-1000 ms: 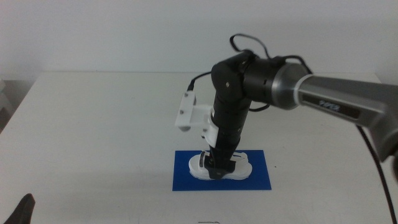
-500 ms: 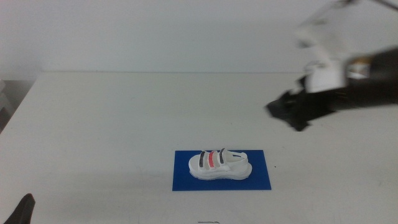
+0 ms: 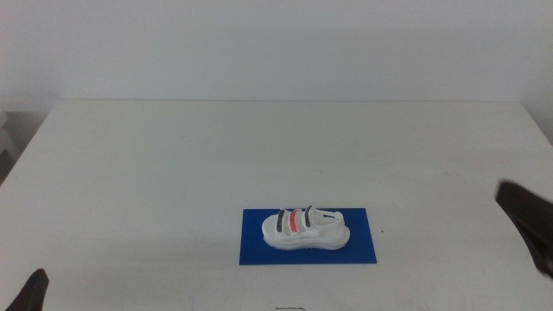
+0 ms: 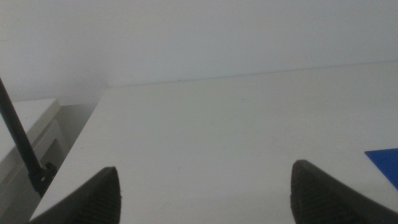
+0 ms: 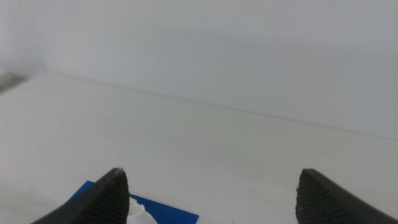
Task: Use one arm to grab the shoe from the table and place it on the mat.
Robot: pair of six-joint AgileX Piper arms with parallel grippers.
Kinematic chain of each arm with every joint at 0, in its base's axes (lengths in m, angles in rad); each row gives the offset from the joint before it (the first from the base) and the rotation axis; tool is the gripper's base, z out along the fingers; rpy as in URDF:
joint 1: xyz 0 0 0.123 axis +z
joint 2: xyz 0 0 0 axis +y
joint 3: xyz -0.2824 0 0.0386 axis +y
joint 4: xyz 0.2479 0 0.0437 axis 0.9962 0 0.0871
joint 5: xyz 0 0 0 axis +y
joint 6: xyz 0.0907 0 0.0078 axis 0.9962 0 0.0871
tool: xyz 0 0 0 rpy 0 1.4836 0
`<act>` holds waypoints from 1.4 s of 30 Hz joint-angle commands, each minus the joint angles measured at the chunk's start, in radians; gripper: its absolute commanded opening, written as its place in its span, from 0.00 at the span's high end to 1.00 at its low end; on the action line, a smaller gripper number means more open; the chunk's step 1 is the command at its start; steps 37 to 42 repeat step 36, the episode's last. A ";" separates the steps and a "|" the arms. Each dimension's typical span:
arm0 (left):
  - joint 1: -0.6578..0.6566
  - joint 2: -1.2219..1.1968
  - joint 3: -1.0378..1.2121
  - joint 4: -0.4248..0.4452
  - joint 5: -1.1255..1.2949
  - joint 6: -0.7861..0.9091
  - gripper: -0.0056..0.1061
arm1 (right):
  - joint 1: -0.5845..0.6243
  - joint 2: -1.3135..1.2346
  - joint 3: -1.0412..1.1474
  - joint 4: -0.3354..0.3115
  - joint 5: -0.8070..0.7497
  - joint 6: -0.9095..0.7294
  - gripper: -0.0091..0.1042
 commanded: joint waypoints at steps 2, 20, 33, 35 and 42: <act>-0.004 -0.019 -0.003 -0.009 -0.083 -0.015 0.11 | -0.022 -0.121 0.087 -0.010 -0.114 0.002 0.26; -0.004 -0.019 -0.003 -0.009 -0.083 -0.015 0.11 | -0.059 -0.449 0.323 -0.068 -0.108 0.002 0.26; -0.004 -0.019 -0.003 -0.009 -0.083 -0.015 0.11 | -0.059 -0.625 0.404 -0.060 -0.024 0.002 0.26; -0.004 -0.019 -0.003 -0.009 -0.083 -0.015 0.11 | -0.059 -0.625 0.404 -0.060 -0.025 0.002 0.26; -0.004 -0.019 -0.003 -0.009 -0.083 -0.015 0.11 | -0.059 -0.625 0.404 -0.061 -0.026 0.002 0.26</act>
